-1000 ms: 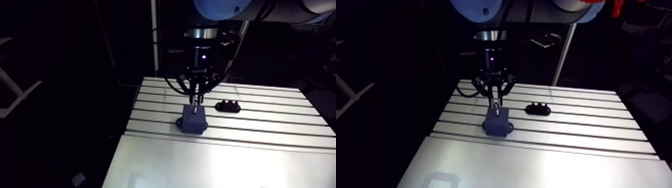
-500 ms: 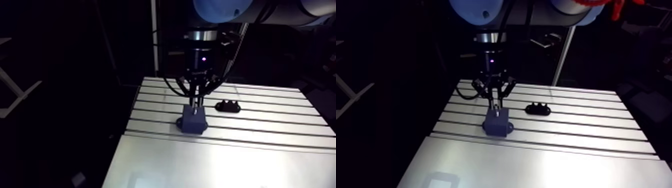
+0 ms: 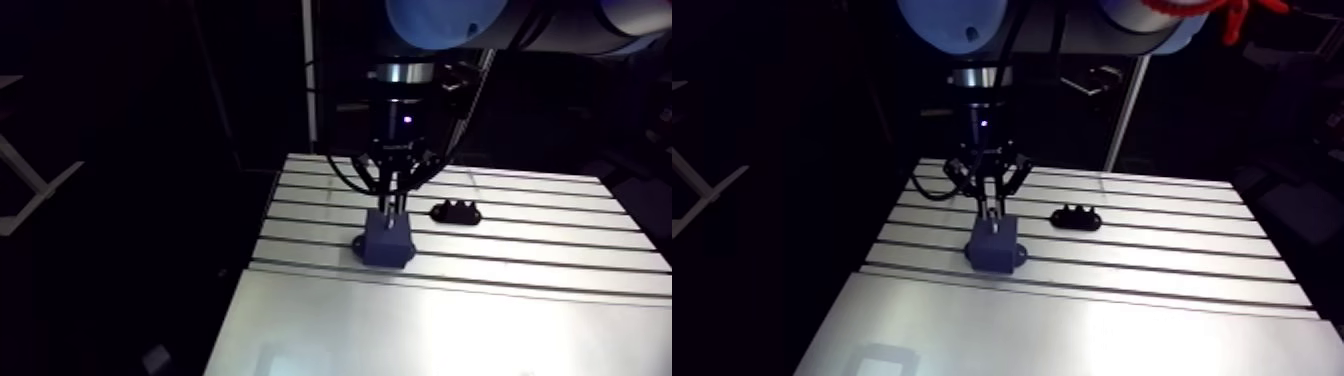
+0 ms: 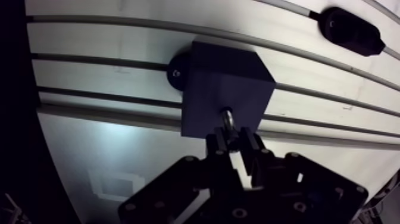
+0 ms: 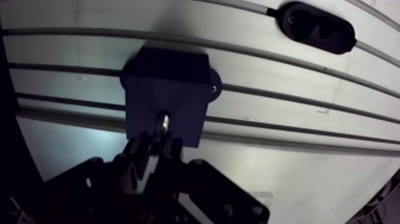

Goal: Pick up the M10 bolt and insert it into the hole until fully seated.

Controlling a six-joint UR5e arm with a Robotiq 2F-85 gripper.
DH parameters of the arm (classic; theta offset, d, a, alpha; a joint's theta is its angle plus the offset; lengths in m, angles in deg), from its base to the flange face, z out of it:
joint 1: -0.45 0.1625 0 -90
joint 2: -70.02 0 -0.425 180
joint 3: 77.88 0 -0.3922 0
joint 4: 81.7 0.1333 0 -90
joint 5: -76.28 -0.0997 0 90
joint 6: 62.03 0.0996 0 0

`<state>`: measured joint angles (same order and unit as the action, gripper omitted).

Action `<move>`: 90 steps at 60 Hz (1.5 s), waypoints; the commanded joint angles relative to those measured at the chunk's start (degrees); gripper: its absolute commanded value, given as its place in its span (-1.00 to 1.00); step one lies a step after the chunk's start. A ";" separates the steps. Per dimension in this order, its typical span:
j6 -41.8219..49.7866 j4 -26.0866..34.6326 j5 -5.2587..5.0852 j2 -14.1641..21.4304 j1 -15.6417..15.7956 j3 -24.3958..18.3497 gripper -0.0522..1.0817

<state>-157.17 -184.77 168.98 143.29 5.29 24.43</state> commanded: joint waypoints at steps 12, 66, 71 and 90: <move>-0.25 -0.16 0.24 -0.11 0.00 -0.20 0.99; -0.44 -0.07 0.25 -0.11 0.00 0.05 0.99; -0.36 -0.16 0.25 -0.11 0.00 0.12 0.99; -0.18 -1.01 0.16 -0.02 0.00 0.14 0.99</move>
<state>-157.42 -185.14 169.16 143.25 5.29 24.53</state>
